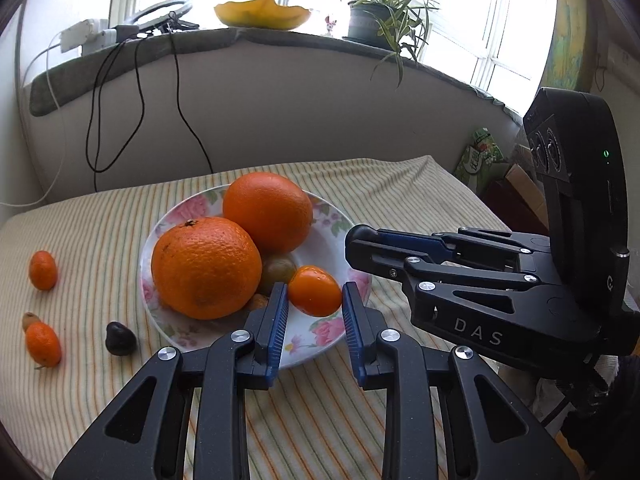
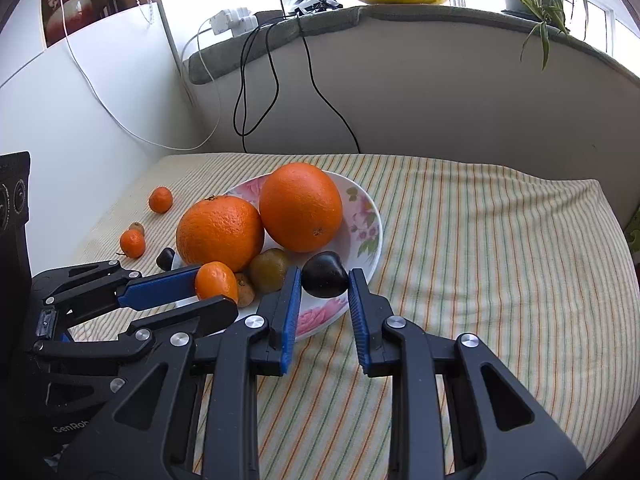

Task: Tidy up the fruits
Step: 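Carry the plum with the right tool while the left tool carries the small tangerine to the bowl, then open the right tool over the bowl while the left tool releases its small tangerine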

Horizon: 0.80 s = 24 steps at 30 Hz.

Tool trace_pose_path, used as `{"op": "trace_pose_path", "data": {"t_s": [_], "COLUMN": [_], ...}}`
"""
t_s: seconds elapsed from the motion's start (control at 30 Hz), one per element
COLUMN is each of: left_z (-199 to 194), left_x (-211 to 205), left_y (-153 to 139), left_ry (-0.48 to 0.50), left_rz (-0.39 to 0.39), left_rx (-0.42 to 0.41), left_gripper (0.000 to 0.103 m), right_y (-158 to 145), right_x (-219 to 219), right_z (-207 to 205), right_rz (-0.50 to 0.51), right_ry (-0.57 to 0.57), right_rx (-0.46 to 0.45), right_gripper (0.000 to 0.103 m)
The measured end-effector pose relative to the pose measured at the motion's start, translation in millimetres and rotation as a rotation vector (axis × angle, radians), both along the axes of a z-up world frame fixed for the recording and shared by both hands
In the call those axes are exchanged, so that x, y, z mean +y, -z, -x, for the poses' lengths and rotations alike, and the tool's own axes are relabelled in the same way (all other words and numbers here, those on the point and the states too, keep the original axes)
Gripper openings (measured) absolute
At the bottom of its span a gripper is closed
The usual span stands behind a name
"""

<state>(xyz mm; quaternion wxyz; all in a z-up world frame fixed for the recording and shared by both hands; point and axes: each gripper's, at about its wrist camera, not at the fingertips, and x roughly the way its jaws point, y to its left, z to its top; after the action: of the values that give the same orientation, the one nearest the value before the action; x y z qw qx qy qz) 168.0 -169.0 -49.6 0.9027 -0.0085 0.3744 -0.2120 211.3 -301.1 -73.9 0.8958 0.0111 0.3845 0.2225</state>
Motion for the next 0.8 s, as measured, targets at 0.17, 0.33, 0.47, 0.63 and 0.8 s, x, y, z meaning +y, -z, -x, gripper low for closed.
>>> {"op": "trace_pose_path", "data": {"t_s": [0.17, 0.33, 0.47, 0.63, 0.8], "left_z": [-0.1, 0.0, -0.1, 0.8, 2.0], "left_x": [-1.2, -0.8, -0.1, 0.0, 0.1], "left_y": [0.1, -0.6, -1.0, -1.9, -2.7], "left_ry": [0.000, -0.003, -0.004, -0.005, -0.009], "left_rz": [-0.001, -0.001, -0.001, -0.005, -0.012], "left_rx": [0.004, 0.004, 0.005, 0.003, 0.000], "left_gripper": [0.026, 0.026, 0.026, 0.027, 0.030], "right_y": [1.2, 1.6, 1.6, 1.5, -1.7], "right_x": [2.4, 3.2, 2.7, 1.8, -0.6], "right_z": [-0.1, -1.1, -1.1, -1.2, 1.0], "right_rz": [0.005, 0.005, 0.007, 0.011, 0.013], "right_ry": [-0.006, -0.008, -0.002, 0.000, 0.016], "right_rx": [0.002, 0.005, 0.002, 0.002, -0.020], "right_gripper": [0.025, 0.025, 0.025, 0.026, 0.051]}}
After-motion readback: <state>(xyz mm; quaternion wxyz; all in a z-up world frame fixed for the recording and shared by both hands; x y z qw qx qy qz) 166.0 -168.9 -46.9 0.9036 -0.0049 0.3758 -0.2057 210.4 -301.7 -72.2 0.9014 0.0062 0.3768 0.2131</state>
